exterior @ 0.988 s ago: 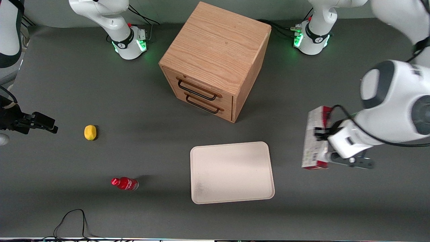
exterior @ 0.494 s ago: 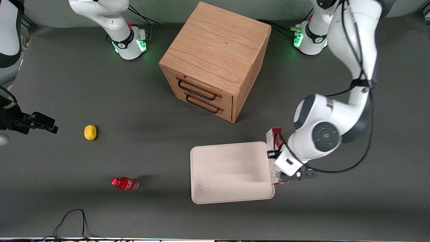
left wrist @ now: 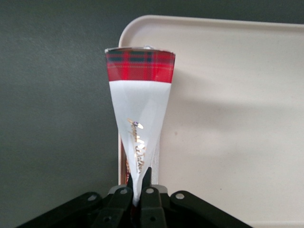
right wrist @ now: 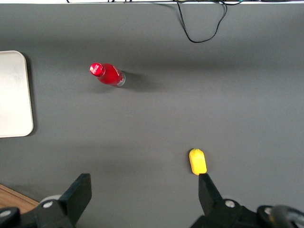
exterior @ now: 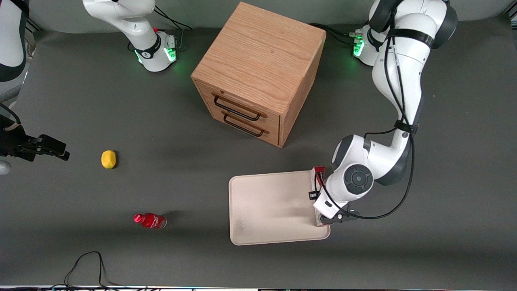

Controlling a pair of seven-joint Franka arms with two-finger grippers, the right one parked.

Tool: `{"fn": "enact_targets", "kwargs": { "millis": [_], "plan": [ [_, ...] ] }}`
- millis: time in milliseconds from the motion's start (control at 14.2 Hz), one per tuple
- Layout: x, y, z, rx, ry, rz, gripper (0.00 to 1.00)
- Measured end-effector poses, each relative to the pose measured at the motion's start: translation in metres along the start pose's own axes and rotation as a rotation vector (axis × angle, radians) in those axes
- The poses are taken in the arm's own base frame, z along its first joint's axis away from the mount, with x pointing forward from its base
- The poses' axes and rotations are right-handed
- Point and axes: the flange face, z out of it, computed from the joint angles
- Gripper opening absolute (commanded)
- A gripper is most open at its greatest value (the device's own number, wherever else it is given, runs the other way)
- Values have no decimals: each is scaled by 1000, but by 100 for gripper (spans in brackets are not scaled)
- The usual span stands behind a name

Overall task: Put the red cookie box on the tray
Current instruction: 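Lower the box onto the tray and open the left gripper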

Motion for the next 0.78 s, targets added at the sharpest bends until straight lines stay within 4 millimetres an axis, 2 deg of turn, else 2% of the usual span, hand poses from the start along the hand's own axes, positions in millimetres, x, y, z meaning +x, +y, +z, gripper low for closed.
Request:
{"fn": "enact_targets", "kwargs": {
  "millis": [71, 141, 424, 635, 776],
  "plan": [
    [-1, 3, -1, 0, 2, 1, 89],
    [-2, 5, -1, 1, 7, 7, 100],
    [-6, 21, 4, 7, 55, 36, 100],
    [-4, 19, 3, 7, 63, 33, 100],
    [1, 15, -9, 1, 81, 22, 100]
  ]
}}
